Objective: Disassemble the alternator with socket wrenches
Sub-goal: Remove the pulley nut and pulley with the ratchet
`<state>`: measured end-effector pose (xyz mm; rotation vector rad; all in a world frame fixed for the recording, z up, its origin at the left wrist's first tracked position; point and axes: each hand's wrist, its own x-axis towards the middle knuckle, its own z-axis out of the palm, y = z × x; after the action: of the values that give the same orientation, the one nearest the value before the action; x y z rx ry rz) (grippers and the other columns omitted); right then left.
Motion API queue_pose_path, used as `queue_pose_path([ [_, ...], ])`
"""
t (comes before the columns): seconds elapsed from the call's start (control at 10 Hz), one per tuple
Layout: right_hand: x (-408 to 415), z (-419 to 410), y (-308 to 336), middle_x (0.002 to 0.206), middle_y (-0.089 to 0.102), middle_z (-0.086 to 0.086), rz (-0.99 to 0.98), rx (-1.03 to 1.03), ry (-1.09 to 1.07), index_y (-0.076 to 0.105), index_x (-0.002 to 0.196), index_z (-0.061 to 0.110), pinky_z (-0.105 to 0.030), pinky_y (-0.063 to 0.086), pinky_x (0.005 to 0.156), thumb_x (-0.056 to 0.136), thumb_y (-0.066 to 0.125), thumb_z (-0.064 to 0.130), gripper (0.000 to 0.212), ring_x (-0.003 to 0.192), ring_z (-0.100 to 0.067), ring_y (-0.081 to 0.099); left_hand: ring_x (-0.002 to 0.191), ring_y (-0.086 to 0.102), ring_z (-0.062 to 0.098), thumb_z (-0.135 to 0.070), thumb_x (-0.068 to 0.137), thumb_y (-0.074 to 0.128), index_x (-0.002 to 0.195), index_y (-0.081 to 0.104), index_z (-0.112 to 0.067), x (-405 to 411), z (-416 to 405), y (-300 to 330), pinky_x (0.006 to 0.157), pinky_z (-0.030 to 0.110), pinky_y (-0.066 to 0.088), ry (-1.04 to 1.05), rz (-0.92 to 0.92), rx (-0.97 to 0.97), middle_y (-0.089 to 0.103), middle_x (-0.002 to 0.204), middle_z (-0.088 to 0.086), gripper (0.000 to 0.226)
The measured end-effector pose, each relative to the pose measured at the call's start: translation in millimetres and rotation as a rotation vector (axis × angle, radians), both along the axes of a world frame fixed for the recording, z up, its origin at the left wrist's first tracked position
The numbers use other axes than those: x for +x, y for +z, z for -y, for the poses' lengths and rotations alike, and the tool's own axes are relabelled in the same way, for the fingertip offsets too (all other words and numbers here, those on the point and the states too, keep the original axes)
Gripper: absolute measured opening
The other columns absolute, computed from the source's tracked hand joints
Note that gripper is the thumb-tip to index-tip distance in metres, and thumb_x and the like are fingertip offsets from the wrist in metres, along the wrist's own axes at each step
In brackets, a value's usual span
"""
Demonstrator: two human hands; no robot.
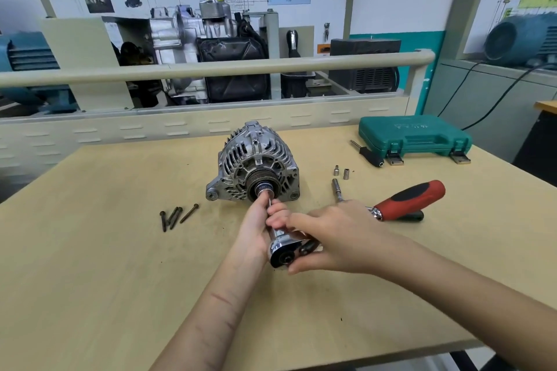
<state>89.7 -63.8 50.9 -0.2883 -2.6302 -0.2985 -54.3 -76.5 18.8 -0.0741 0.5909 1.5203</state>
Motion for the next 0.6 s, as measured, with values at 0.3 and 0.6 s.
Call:
queue_pose_path([
  [0.3,7.3,13.4,-53.9,0.068,0.059,0.005,-0.362,-0.227,-0.184,0.070,0.087,0.017,-0.024,0.039,0.064,0.064,0.068,0.055,0.045,0.064,-0.014,0.056,0.017,0.025,0.006,-0.043,0.096,0.037,0.046,0.038,-0.008,3.4,-3.1,-6.5,0.021,0.018,0.023,-0.011,0.132,0.113,0.028,0.030,-0.003,0.061],
  [0.6,1.6,55.1,-77.1,0.073,0.064,-0.015,-1.416,-2.358,0.076,0.057,0.094,0.003,-0.034,0.055,0.062,0.067,0.063,0.047,0.053,0.069,-0.025,0.064,0.017,0.024,0.006,-0.043,0.095,0.037,0.047,0.038,-0.009,4.0,-5.0,-8.2,0.020,0.017,0.021,0.011,0.093,0.091,0.028,0.029,-0.004,0.060],
])
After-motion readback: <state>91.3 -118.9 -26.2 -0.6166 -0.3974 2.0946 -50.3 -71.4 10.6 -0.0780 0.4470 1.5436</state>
